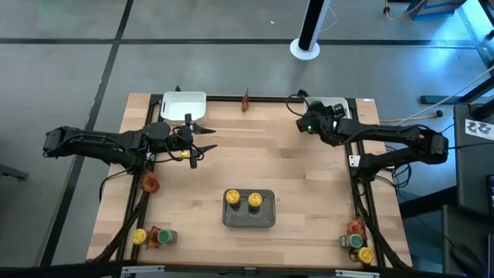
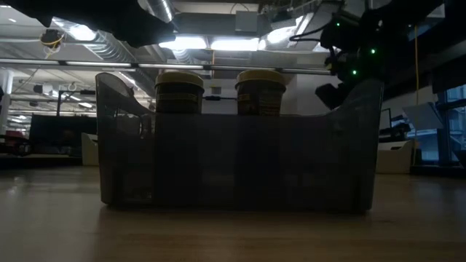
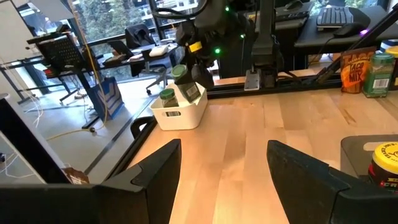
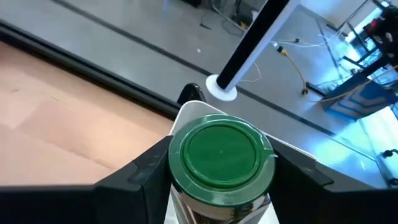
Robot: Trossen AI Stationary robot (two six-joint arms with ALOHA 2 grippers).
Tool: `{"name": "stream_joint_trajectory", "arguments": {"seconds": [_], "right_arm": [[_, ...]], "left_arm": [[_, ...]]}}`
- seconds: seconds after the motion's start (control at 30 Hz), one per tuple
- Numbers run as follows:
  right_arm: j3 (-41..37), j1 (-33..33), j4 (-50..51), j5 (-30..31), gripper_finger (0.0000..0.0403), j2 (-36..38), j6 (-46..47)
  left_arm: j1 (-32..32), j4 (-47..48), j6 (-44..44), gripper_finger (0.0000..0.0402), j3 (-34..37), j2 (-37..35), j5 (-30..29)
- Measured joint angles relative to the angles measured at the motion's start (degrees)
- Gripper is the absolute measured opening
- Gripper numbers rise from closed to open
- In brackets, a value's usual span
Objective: Sort spices by type
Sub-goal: Put the top center green seasoning bottle into the right white bin
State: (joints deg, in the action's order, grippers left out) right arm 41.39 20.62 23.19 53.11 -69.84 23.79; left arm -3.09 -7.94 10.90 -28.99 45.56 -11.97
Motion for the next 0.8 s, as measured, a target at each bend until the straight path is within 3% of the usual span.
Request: {"name": "stream_joint_trajectory", "arguments": {"seconds": [0.5, 0.8], "right_arm": [[-11.59, 0.61, -20.78, 5.54, 0.0211, 0.11, 8.68], [-13.03, 0.52, -26.38, 6.76, 0.0211, -0.16, 7.13]], "left_arm": [[0.00, -0.44, 0.02, 0.0224, 0.00, 0.00, 0.00], [0.00, -0.83, 0.02, 0.0224, 0.00, 0.01, 0.00]]}}
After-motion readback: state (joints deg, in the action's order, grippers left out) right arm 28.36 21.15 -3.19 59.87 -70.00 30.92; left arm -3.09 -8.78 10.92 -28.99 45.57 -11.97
